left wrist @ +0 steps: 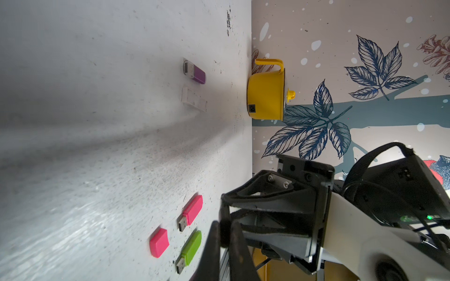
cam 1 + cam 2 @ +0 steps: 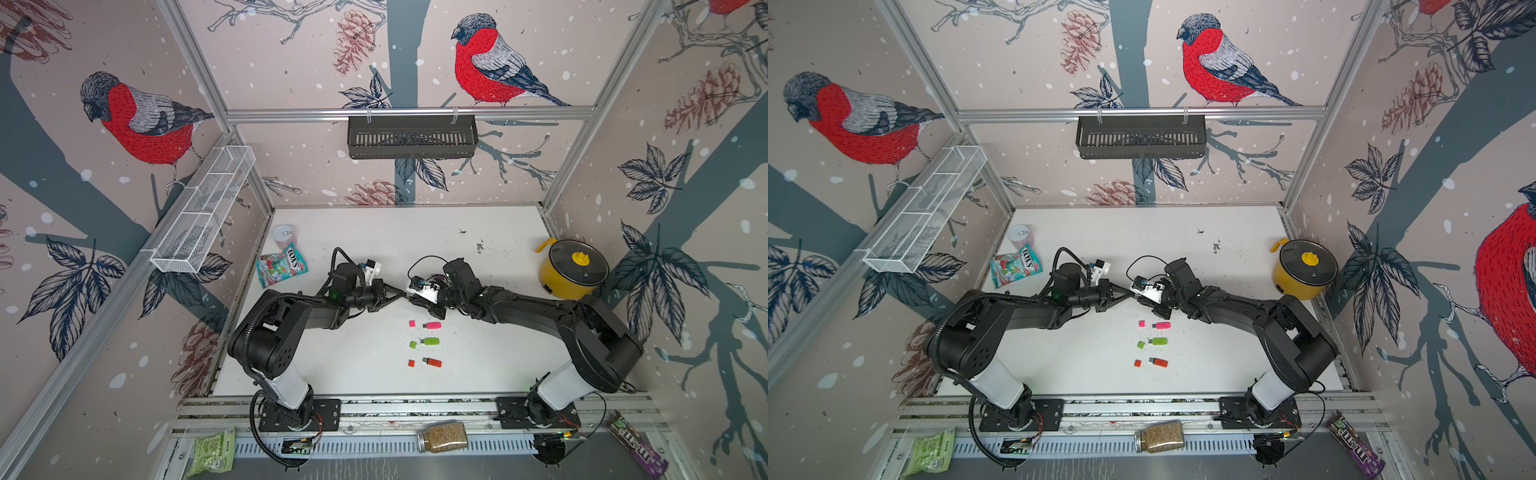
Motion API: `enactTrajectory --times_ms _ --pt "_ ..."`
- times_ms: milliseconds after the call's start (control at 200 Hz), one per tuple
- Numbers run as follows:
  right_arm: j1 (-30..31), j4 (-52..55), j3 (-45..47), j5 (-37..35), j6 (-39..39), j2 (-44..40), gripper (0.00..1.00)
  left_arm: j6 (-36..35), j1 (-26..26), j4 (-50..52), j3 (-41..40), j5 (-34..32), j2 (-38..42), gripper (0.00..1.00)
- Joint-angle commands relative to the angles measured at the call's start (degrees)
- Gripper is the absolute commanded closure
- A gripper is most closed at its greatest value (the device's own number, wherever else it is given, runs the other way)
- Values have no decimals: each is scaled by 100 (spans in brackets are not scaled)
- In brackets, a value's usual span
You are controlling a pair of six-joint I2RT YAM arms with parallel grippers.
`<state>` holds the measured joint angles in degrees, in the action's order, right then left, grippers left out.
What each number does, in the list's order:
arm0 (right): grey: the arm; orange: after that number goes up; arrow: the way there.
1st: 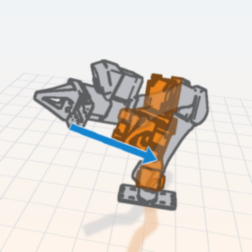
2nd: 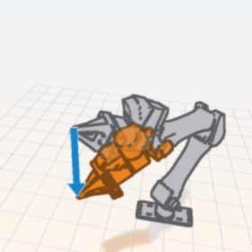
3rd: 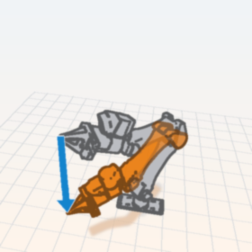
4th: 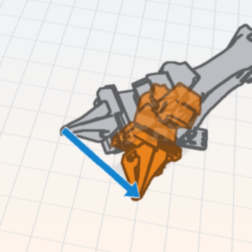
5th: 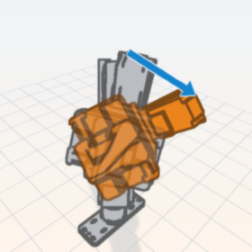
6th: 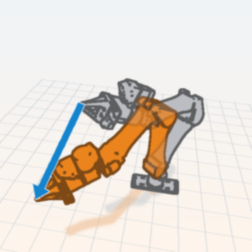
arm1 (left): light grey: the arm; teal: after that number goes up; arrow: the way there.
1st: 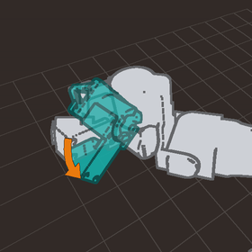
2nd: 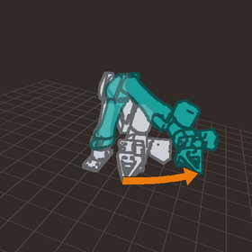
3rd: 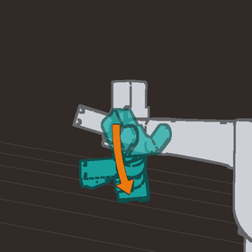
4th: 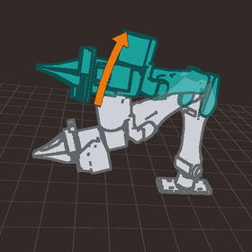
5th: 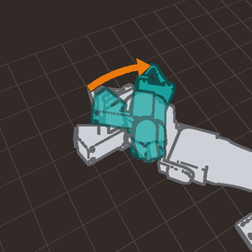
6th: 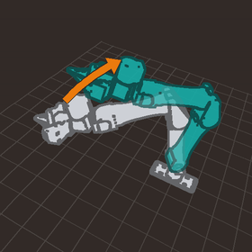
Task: Close the usb drive cover
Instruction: Close the cover of the USB drive.
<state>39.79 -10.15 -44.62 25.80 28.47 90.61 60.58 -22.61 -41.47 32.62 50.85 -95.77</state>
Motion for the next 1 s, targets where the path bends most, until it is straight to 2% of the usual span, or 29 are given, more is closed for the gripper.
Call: enactTrajectory --times_ms 0,380,996 --pt "49 -627 36 49 -138 -80 84 86 -15 -212 -18 92 -38 96" --pt "63 -683 53 -373 -37 -83 84 103 -33 -222 -26 184 -22 96" --pt "174 -890 58 -82 -180 -85 84 86 -59 -141 59 75 -63 97"
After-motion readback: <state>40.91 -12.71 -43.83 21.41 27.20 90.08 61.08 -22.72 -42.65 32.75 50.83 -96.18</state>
